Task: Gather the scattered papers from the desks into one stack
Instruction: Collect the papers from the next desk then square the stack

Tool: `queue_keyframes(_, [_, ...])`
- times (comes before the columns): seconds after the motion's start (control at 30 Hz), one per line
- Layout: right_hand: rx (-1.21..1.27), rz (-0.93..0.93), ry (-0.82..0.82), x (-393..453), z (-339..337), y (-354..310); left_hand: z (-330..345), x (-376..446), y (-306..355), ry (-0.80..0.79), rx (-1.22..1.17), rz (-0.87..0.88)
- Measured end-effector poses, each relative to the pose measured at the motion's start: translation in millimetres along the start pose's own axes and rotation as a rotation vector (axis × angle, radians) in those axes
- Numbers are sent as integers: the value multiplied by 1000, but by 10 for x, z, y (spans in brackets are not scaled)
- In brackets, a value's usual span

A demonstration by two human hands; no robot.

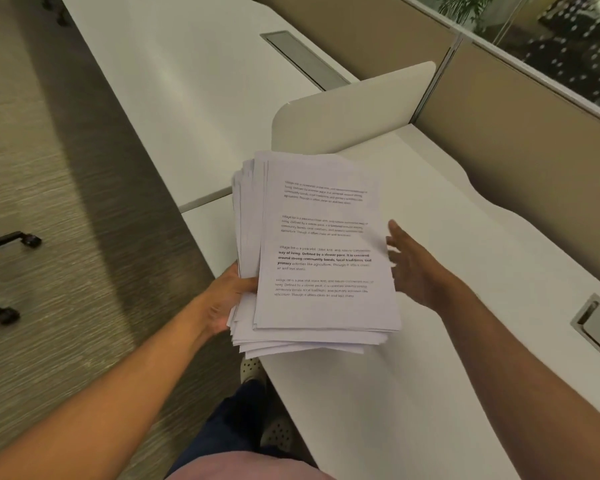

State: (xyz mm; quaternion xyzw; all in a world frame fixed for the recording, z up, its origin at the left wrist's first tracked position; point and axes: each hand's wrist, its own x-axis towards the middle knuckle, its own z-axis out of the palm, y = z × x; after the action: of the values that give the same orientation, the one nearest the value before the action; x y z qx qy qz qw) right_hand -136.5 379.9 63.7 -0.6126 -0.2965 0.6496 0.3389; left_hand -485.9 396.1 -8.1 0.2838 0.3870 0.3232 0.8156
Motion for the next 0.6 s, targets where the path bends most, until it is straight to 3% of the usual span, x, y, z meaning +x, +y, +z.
queue_keyframes(0.07, [180,53,-204,-66,-68,1,144,-3,34,-65,54,-13])
queue_keyframes(0.13, [150,-7,-198,-101,-74,5,305,37,89,-88,160,-14])
queue_keyframes(0.33, [-42,-350,229,-238,-84,-73,727,353,665,-369,276,6])
queue_keyframes(0.5, [-7,-557,544,-351,-73,-179,1307,784,878,-30,544,396])
queue_keyframes(0.6, [116,-666,678,-365,-52,-140,1462,981,898,-54,618,513])
